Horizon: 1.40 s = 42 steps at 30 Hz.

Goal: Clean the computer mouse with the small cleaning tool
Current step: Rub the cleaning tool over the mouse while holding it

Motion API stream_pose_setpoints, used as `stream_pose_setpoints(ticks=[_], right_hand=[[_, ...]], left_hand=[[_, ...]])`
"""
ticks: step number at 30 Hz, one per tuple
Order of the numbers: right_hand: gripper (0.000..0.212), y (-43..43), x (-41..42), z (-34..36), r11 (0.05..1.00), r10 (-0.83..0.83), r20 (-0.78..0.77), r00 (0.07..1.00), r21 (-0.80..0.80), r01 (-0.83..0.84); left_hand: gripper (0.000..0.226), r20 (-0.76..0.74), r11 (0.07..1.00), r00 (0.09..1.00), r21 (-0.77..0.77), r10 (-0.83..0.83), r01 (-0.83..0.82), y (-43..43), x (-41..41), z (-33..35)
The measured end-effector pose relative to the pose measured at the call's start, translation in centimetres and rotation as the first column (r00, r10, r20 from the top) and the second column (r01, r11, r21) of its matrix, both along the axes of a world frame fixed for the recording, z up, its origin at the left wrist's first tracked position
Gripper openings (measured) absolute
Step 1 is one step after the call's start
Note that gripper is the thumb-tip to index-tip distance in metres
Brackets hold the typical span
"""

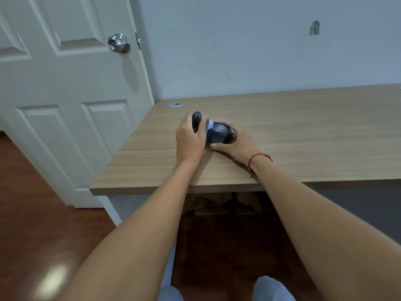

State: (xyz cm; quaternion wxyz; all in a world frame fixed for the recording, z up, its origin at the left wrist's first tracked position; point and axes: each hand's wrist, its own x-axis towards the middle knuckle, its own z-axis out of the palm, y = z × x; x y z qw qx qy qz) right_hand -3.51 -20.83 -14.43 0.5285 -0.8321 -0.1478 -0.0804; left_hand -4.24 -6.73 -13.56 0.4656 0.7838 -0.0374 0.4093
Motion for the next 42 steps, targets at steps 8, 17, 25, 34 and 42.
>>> stream_pose_setpoints(ticks=[8,17,25,34,42], right_hand=[[0.069,0.0,-0.1,0.1,1.000,0.016,0.020,1.000,-0.020,-0.015],[0.064,0.0,-0.3,0.1,0.999,0.036,0.020,0.999,0.010,-0.036],[0.061,0.1,0.0,-0.1,0.999,-0.033,-0.014,0.999,0.032,0.033],[0.049,-0.1,-0.5,0.4,0.999,0.032,-0.007,0.999,0.033,-0.031],[0.049,-0.1,-1.2,0.7,0.998,0.048,0.014,0.999,0.034,-0.048]], left_hand=[[0.022,0.008,0.997,0.999,-0.070,0.042,-0.041,0.1,0.1,0.2],[0.019,-0.095,0.986,0.989,-0.112,0.117,-0.127,0.5,0.4,0.1],[0.019,0.055,0.996,0.998,-0.090,0.017,-0.012,-0.5,-0.3,2.0],[0.028,-0.053,0.996,0.995,0.004,0.085,-0.084,-0.1,0.9,3.4],[0.027,-0.108,0.960,0.972,-0.168,0.210,-0.226,0.9,0.0,0.7]])
